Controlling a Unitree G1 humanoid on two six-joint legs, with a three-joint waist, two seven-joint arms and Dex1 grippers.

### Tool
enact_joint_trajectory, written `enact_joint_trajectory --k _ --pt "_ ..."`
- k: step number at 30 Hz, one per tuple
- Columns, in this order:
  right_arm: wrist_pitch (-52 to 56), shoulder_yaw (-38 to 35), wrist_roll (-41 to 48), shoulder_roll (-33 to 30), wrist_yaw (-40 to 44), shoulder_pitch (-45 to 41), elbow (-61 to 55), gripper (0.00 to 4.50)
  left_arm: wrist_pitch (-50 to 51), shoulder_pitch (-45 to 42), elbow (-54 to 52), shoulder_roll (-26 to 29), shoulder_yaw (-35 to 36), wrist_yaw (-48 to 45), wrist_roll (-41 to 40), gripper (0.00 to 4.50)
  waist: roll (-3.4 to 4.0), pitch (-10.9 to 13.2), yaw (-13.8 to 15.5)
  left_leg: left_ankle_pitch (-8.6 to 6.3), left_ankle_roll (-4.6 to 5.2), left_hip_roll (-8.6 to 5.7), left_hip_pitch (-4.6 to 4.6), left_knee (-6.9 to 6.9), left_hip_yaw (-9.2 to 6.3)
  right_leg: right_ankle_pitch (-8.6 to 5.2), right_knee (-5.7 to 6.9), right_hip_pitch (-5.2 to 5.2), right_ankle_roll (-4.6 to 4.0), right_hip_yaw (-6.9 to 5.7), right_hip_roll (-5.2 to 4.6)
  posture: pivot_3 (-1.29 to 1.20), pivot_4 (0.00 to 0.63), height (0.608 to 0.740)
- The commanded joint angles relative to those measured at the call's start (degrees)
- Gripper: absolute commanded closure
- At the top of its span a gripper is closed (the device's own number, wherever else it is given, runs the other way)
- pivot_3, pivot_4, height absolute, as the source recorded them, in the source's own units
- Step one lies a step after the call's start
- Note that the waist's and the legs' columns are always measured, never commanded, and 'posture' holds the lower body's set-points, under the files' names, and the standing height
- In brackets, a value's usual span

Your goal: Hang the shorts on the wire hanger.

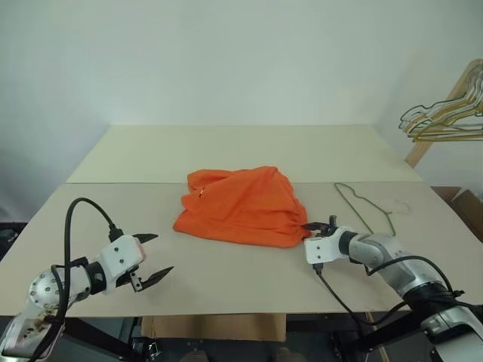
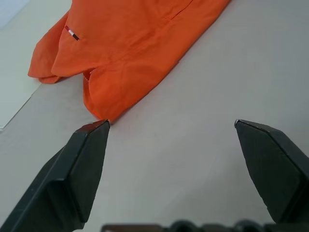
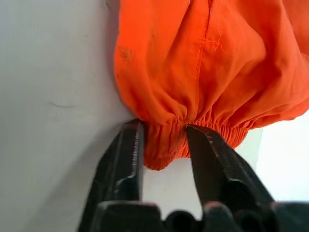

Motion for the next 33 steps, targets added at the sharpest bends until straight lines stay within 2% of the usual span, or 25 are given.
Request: enact_joint_trajectory --k 1,2,3,11,15,17,21,24,30,33 --pt "-0.3 -0.3 0.1 0.0 -0.7 -0.9 -0.6 4.05 -7.8 -5.8 6.1 2.0 -3.4 -0.2 5.4 0.0 0.0 0.0 0.1 0.0 0.0 0.0 0.01 0.01 -0.01 0.0 0.03 0.0 -0.01 0.0 0.01 0.06 0.0 0.74" --pt "-0.2 -0.3 0.3 0.0 -0.5 -0.7 -0.8 4.39 -10.1 -8.2 8.8 2.4 -4.7 -0.1 7.3 0.0 0.0 0.0 0.2 0.01 -0.01 0.0 0.03 0.03 -0.02 0.0 0.04 0.01 -0.01 -0.01 0.02 0.06 0.0 0.74" --pt "-0.1 -0.3 0.5 0.1 -0.3 -0.6 -1.1 4.48 -13.0 -11.7 12.4 2.9 -6.5 0.1 9.7 0.0 0.0 0.0 0.2 0.01 -0.01 0.01 0.02 0.06 -0.04 0.0 0.06 0.01 -0.02 -0.02 0.05 0.06 0.0 0.74" --pt "2.5 -2.0 3.2 0.2 1.9 2.3 -5.7 4.48 -38.2 -38.6 43.2 5.3 -21.5 -0.5 26.2 0.0 0.01 0.0 0.5 0.01 -0.01 0.0 -0.11 0.27 -0.01 0.01 0.08 0.0 0.0 -0.04 0.07 0.03 0.0 0.74" --pt "3.3 -2.3 4.2 -0.5 3.2 3.4 -7.8 4.48 -46.0 -49.8 56.7 5.2 -27.1 2.1 33.6 0.0 -0.01 0.0 0.0 0.0 0.0 0.01 -0.15 0.28 0.0 0.01 0.07 -0.02 0.01 -0.02 0.1 0.02 0.0 0.74" --pt "4.0 -2.7 4.6 -0.6 3.4 3.8 -8.5 4.48 -48.3 -54.6 63.5 3.0 -28.8 2.3 34.3 0.0 -0.01 0.0 -0.1 0.0 0.0 0.02 -0.17 0.3 -0.01 0.01 0.07 -0.02 0.02 -0.03 0.12 0.01 0.0 0.74" --pt "5.5 -3.4 5.4 -0.3 3.6 4.7 -9.7 4.48 -51.8 -60.0 72.5 0.1 -33.4 5.3 39.4 0.0 -0.01 0.0 -0.1 0.0 0.0 0.01 -0.18 0.33 -0.01 0.0 0.08 -0.02 0.04 -0.04 0.11 0.0 0.0 0.74" --pt "6.5 -3.5 6.0 -0.4 3.8 5.5 -11.1 4.48 -51.4 -62.2 76.9 -3.7 -34.0 9.8 40.0 0.0 -0.02 0.0 -0.1 0.0 0.0 0.01 -0.18 0.34 -0.02 0.01 0.09 -0.03 0.05 -0.04 0.12 -0.02 0.0 0.74" --pt "8.2 -4.1 7.0 -0.5 4.1 6.7 -13.1 4.48 -51.0 -63.7 80.9 -6.2 -35.5 12.0 41.8 0.0 -0.02 0.0 -0.4 0.0 0.0 0.01 -0.24 0.37 -0.04 0.01 0.12 -0.07 0.06 -0.05 0.12 -0.03 0.0 0.74" --pt "8.6 -4.2 7.0 -0.3 4.3 7.0 -13.7 4.48 -49.2 -64.2 82.1 -7.1 -37.4 16.9 45.2 0.0 -0.02 0.0 -0.4 0.0 -0.01 0.01 -0.22 0.38 -0.04 0.02 0.14 -0.05 0.07 -0.04 0.12 -0.03 0.0 0.74"
